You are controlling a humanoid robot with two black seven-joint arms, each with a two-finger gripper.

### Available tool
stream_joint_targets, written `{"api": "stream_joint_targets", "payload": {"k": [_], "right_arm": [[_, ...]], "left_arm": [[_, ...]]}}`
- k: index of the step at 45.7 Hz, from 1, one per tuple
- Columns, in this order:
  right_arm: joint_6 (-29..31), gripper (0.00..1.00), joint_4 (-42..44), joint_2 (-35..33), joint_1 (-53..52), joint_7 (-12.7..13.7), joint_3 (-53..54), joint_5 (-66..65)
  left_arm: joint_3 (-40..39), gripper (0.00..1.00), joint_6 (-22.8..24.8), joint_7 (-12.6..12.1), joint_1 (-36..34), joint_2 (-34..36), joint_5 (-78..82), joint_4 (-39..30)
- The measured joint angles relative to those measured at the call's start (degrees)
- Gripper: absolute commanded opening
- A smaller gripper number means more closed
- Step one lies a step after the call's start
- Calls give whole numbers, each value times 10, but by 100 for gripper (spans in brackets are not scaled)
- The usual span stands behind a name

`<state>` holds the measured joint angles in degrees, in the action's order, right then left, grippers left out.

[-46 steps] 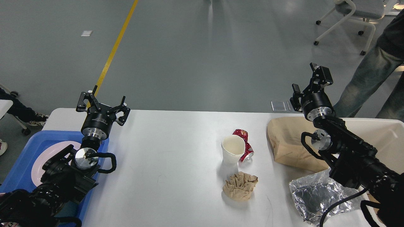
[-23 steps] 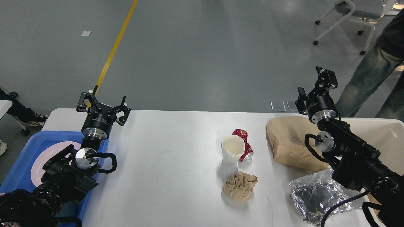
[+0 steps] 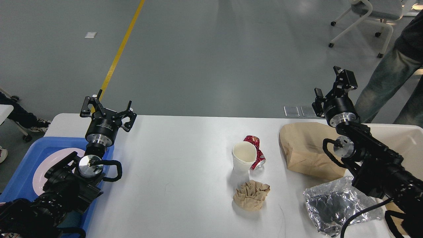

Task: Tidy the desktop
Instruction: 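Reach the right gripper to the white paper cup and grasp it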

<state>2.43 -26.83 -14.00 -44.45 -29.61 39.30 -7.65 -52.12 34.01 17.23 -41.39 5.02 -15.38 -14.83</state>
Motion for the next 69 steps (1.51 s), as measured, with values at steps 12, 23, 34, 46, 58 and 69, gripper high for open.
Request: {"api": "stream_joint_targets", "payload": {"k": [12,23,34,46,58,69], "right_arm": [[7,100,-19,-10,-36,0,-17,-16],[11,100,-75,-39,-147,4,-280,-156],[17,100,-101,-46,-290,6,-659,-163],[146,100,-208,-22,-438,6,-952,-150],[364,100,-225,34,-544,6,-1037,-142],[437,100,-238,84,-617,7,-1041,-140]], "left_arm": [[0,97,0,0,0,0,0,0],[-1,97,0,0,0,0,0,0],[-1,97,0,0,0,0,0,0],[-1,97,0,0,0,0,0,0],[-1,97,0,0,0,0,0,0],[-1,97,0,0,0,0,0,0]]}}
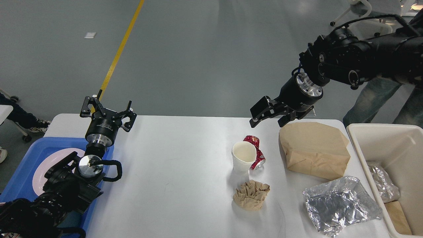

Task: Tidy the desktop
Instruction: 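Reach the right gripper to the white paper cup and grasp it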

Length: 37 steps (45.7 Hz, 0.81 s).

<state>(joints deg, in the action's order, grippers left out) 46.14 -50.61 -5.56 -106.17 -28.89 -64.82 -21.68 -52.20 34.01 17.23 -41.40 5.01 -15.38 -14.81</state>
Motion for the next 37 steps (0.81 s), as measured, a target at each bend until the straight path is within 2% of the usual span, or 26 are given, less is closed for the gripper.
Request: {"api": "stream_joint_targets", "payload": {"k": [5,8,11,16,19,24,37], "right_arm": [[-42,98,20,13,39,8,1,14],[-77,97,33,18,73,27,1,30],[-109,96,39,20,106,64,1,48],[-148,98,47,21,150,141,4,77],[-155,99,50,22,165,167,9,91],[-157,99,49,23,177,178,13,100],[-162,98,51,23,202,181,30,110]], "left_arm": [[0,97,0,0,0,0,0,0],[0,96,0,0,0,0,0,0],[0,97,0,0,0,0,0,0],[0,96,0,0,0,0,0,0],[0,97,0,0,0,0,0,0],[0,97,0,0,0,0,0,0],[0,97,0,0,0,0,0,0]]}}
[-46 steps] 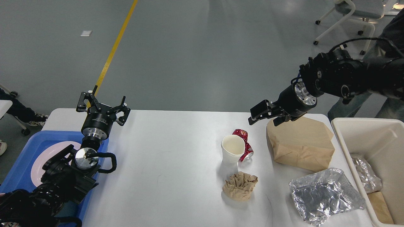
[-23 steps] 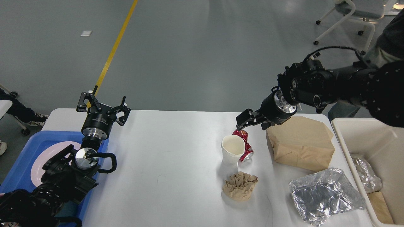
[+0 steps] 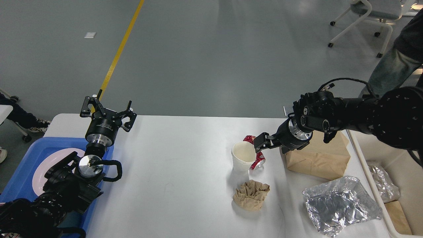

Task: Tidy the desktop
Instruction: 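Reach the right gripper to the white paper cup and grasp it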

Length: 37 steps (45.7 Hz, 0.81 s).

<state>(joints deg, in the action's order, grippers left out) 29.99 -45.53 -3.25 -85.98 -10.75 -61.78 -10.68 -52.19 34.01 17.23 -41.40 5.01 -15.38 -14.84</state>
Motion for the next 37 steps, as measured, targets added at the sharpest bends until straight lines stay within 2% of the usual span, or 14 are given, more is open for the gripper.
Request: {"api": "stream_joint_targets", "payload": {"k": [9,18,27,37], "right_arm": [[-22,89,16,9,29,6,15,2],[-32,65,32,23,49,7,16,4],[-38,0,37,32,61,7,15,4],[-32,0,35,42,58,14,15,5]], "left_arm": [[0,97,0,0,0,0,0,0],[0,97,0,0,0,0,0,0],[0,97,0,0,0,0,0,0],[0,96,0,0,0,0,0,0]]}}
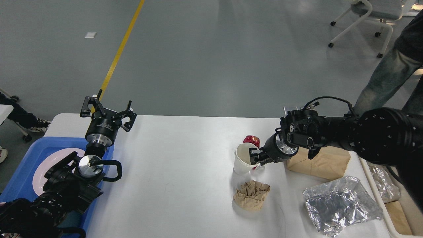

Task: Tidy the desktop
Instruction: 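Reach the right gripper to the white paper cup and grasp it, then lift the white cup with the right gripper and drop it into the white bin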

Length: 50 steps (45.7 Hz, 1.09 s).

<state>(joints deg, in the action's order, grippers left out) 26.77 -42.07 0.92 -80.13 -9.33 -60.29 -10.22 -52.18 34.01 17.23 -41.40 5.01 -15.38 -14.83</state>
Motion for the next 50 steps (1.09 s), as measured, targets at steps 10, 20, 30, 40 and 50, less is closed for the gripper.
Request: {"api": "stream_joint_targets", "payload": {"k": [10,20,30,40,50], "right_arm": [[11,0,-11,-9,-27,1,1,2],[32,0,-46,-44,-76,0,18,3],[40,0,-107,-98,-147,0,38,2],[95,0,-137,-224,-288,-1,44,-1],[130,0,-121,-330,-358,0,32,-13]], "left_arm": [[0,97,0,0,0,0,0,0],[0,97,0,0,0,0,0,0],[0,97,0,0,0,0,0,0],[0,96,0,0,0,0,0,0],[0,96,0,0,0,0,0,0]]}}
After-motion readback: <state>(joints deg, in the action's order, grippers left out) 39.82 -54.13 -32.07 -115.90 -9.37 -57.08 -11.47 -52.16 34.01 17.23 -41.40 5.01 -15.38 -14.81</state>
